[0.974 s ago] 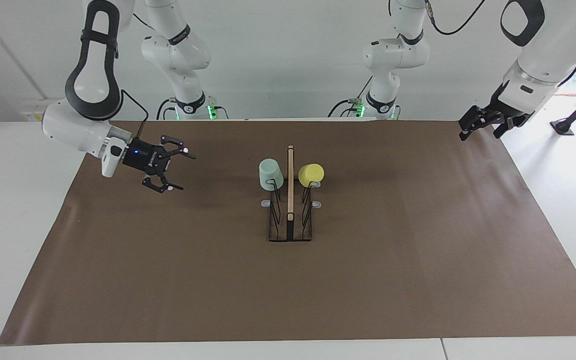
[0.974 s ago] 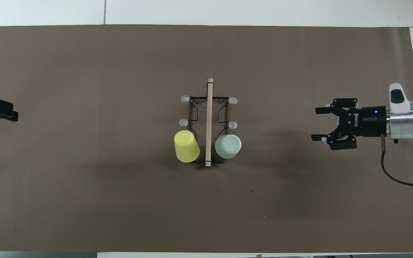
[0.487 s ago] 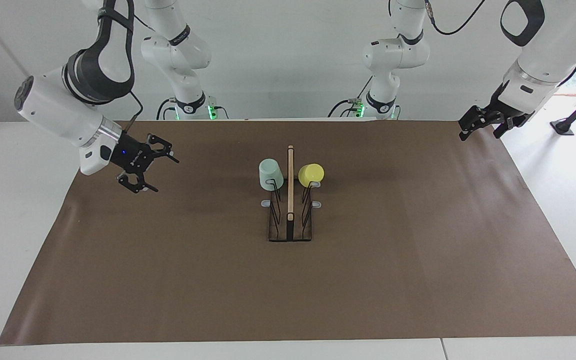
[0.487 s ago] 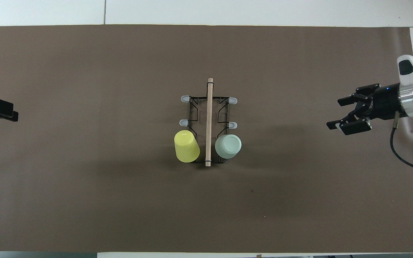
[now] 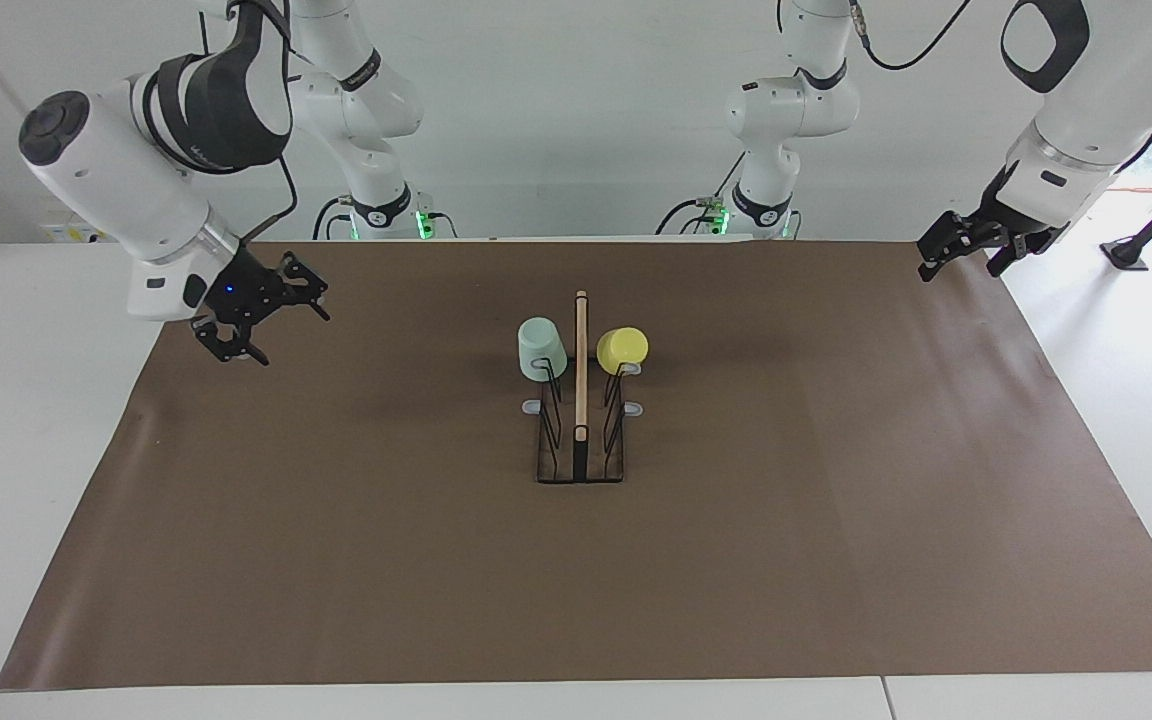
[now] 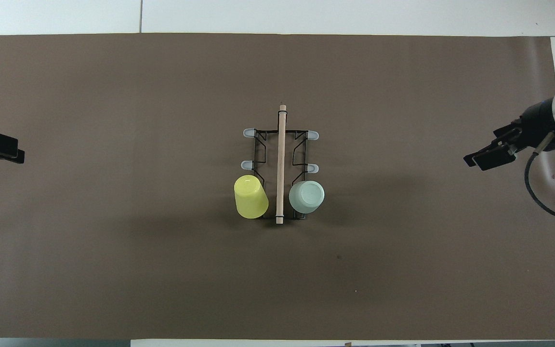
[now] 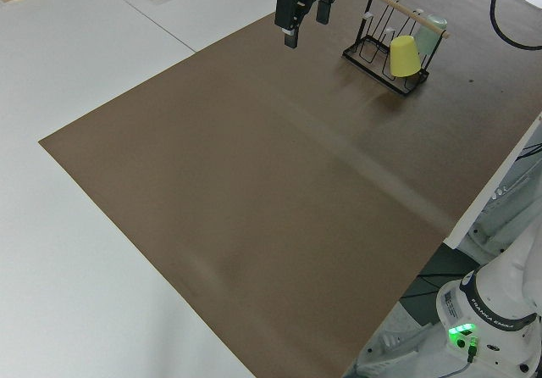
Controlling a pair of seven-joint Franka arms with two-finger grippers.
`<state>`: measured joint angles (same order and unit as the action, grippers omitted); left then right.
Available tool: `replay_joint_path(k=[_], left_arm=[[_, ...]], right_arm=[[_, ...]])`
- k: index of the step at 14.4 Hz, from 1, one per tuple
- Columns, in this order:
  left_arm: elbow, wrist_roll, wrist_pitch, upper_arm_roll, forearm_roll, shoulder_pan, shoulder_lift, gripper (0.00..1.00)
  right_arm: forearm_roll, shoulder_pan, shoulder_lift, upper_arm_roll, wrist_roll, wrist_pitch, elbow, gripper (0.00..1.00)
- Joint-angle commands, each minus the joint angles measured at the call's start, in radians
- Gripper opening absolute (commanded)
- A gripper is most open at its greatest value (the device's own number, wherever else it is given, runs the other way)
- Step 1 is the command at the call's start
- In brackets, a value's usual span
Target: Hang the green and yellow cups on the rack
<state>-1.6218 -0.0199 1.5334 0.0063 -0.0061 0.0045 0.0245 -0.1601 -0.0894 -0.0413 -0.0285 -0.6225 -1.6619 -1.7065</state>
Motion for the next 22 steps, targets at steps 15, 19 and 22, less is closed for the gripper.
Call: replay_joint_path(k=[15, 19, 22], left_arm=[[-0.018, -0.005, 0.008, 0.004, -0.009, -0.005, 0.015, 1.0], [-0.02, -0.005, 0.008, 0.004, -0.009, -0.005, 0.015, 1.0], [-0.02, -0.005, 0.008, 0.004, -0.009, -0.005, 0.015, 1.0]], right_arm=[[0.227, 0.065, 0.046, 0.042, 0.492, 0.263, 0.136, 1.0], [0.208, 0.057, 0.037, 0.047, 0.55, 0.215, 0.15, 1.0], [0.208, 0.062, 0.04, 0.048, 0.555, 0.217, 0.16, 1.0]])
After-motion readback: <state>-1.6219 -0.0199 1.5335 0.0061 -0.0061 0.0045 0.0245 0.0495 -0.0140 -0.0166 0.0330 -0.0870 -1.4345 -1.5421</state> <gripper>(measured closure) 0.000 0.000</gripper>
